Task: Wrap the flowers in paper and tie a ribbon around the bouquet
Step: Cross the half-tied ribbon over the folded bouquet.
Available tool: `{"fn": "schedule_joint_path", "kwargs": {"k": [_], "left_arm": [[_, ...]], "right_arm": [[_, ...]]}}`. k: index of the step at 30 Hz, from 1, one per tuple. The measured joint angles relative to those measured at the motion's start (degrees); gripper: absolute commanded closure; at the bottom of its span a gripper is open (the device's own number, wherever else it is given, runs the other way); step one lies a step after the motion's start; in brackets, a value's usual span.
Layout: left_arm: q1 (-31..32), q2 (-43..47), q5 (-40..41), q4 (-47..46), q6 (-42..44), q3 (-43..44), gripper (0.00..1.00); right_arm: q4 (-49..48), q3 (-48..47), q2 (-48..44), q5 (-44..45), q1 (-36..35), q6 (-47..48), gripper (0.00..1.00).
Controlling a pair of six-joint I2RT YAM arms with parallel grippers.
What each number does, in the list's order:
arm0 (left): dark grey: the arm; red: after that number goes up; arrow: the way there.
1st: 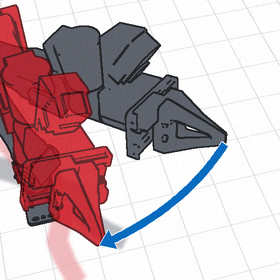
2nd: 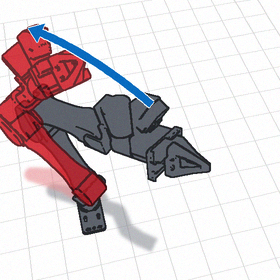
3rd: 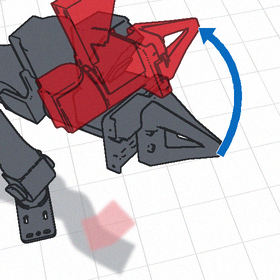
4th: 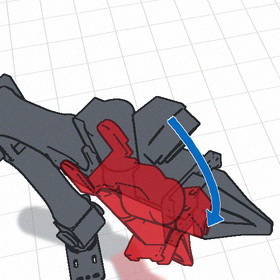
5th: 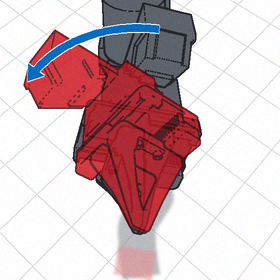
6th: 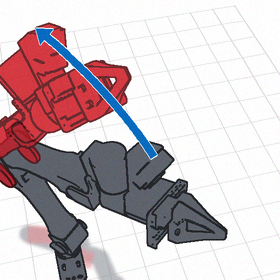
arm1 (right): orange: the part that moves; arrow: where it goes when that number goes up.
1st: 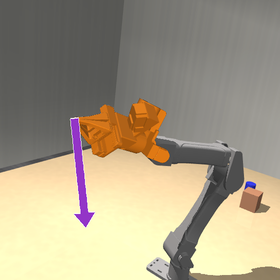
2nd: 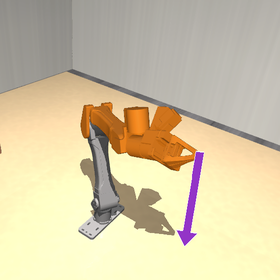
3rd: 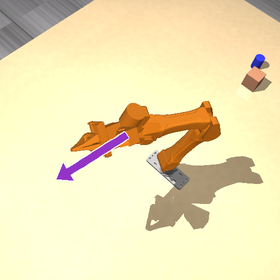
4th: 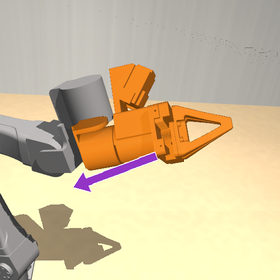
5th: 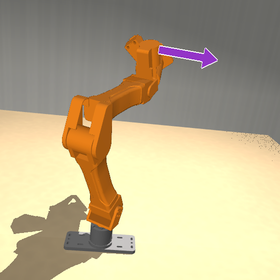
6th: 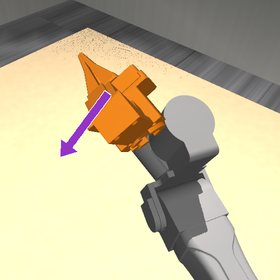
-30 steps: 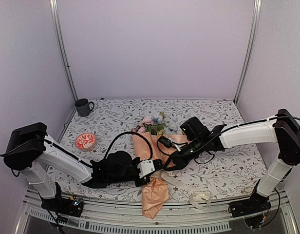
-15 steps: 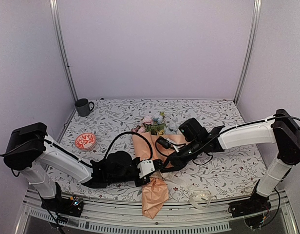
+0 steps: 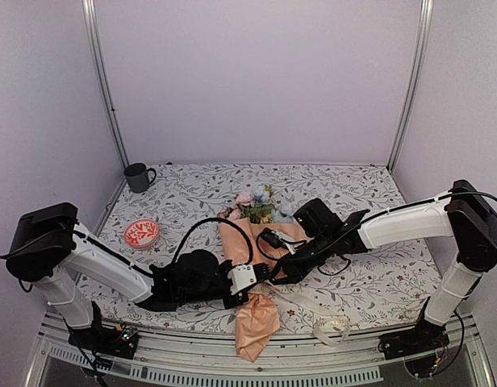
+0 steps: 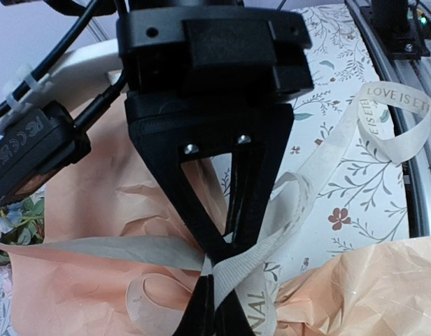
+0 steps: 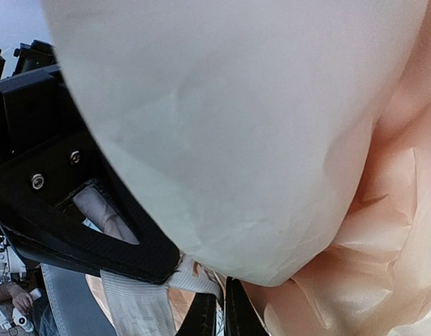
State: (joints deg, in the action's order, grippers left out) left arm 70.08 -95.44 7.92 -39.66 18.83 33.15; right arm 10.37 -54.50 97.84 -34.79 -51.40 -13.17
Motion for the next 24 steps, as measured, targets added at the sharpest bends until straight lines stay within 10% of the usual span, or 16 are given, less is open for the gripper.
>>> {"fn": "schedule_joint_path", "kwargs": {"k": [8, 17, 24], "left_arm": [[0.0, 0.0, 0.0, 0.1, 0.0, 0.0, 0.98], [-0.1, 3.2, -1.1, 2.9, -0.3, 0.0, 0.5], [-0.3, 10.4, -7.2, 8.0, -0.9, 0.2, 0.33]], "right_arm": [[1.2, 0.0, 0.0, 1.0, 0.0, 0.1, 1.0], [1.3, -0.2, -0.1, 1.3, 0.0, -0.4, 1.0], [1.3, -0.4, -0.1, 1.7, 0.0, -1.0, 1.0]]}}
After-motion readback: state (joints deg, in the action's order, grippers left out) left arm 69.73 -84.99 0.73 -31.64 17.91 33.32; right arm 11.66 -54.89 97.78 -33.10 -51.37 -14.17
